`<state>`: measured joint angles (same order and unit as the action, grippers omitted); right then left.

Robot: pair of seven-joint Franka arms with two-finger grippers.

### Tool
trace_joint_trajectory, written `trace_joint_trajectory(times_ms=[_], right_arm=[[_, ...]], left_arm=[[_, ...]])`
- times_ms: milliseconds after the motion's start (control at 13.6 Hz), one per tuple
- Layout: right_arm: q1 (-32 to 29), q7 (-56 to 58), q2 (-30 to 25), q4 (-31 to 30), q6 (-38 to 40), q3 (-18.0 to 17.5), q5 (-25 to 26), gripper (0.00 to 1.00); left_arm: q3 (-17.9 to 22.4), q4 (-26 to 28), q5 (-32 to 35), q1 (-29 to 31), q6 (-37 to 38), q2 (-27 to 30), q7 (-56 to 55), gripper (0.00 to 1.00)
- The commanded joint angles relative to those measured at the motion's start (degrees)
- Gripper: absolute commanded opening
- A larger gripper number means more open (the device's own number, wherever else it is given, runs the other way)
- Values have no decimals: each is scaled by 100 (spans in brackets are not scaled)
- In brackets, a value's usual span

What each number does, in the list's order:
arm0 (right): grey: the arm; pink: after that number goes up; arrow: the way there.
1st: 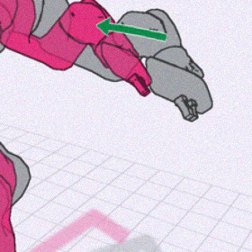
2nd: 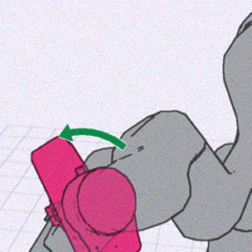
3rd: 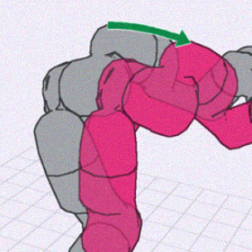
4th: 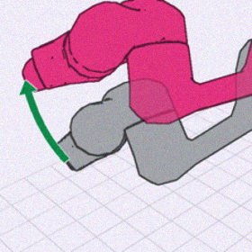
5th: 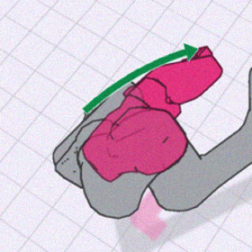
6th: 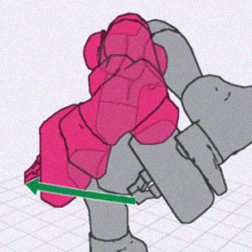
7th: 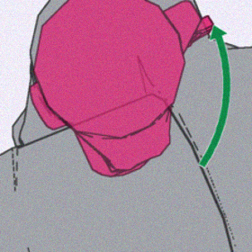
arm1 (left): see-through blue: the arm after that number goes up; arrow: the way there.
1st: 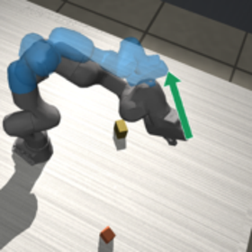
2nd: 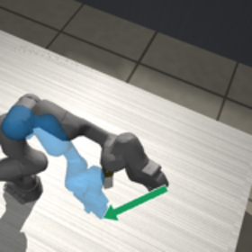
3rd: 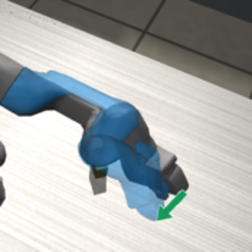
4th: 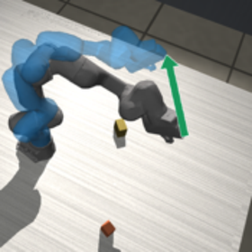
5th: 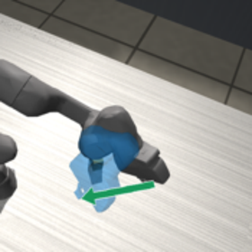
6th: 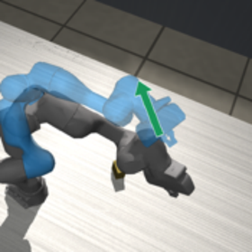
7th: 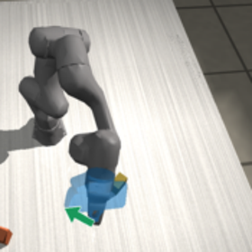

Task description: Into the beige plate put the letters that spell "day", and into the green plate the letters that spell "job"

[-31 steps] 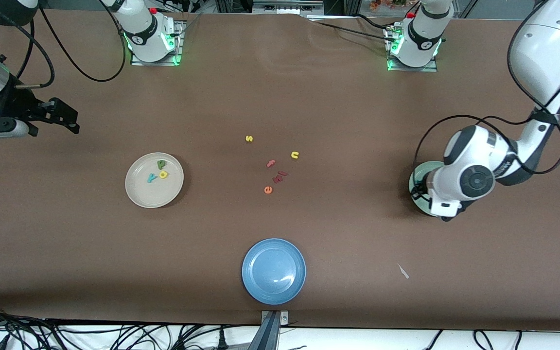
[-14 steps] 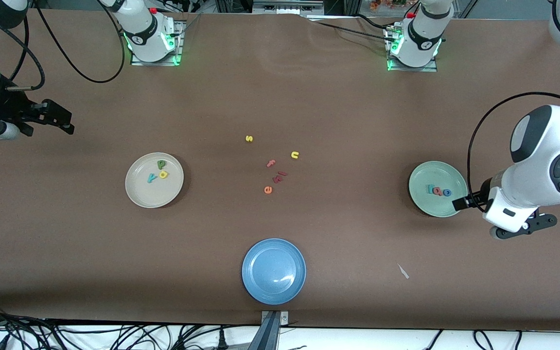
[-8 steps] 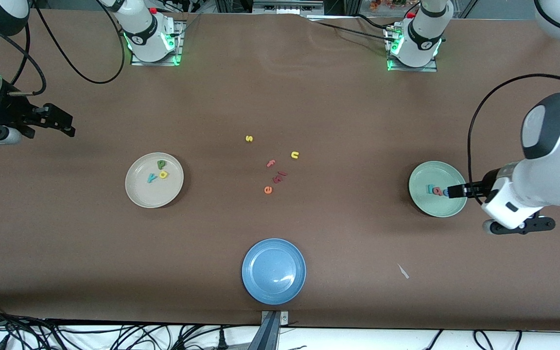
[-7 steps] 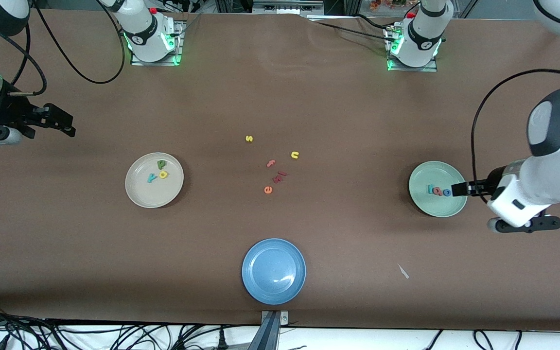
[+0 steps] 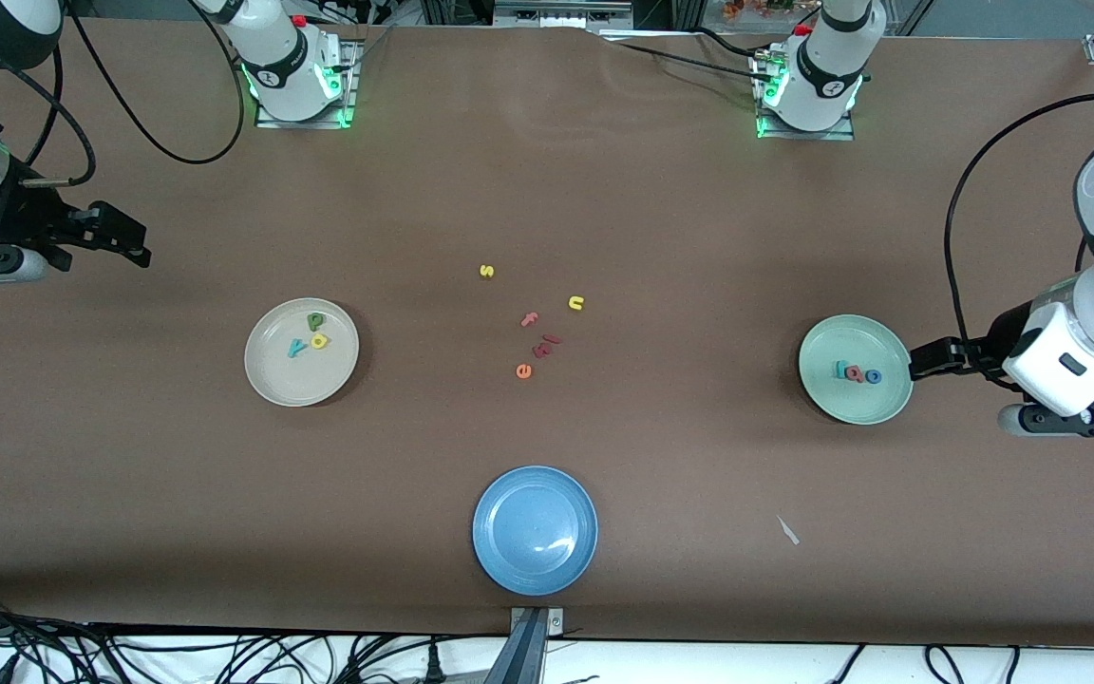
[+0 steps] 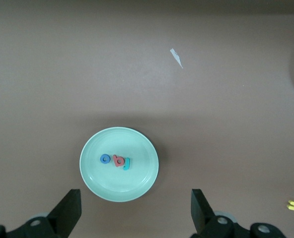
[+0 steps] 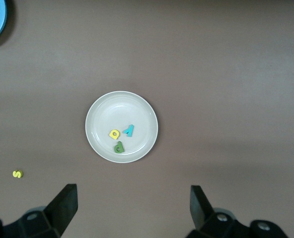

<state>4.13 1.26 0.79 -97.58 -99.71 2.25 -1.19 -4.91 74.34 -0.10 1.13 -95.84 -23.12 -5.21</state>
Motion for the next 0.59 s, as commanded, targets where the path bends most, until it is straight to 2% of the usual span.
trace_joint_trajectory(times_ms=[0,148,295,516], right_arm=[[9,85,17,81,48,12,-39,100],[9,85,8,81,39,12,-39,100],[9,85,9,81,39,12,-30,100],[9,85,17,81,39,21,-39,100]], left_arm=[[104,1063,-140,-8,-514,754,509,97],[104,1320,-61,18,-681,870,809,97],[87,1373,-69,106,-629,870,1371,98],[95,1312,-69,106,-550,844,1444,99]])
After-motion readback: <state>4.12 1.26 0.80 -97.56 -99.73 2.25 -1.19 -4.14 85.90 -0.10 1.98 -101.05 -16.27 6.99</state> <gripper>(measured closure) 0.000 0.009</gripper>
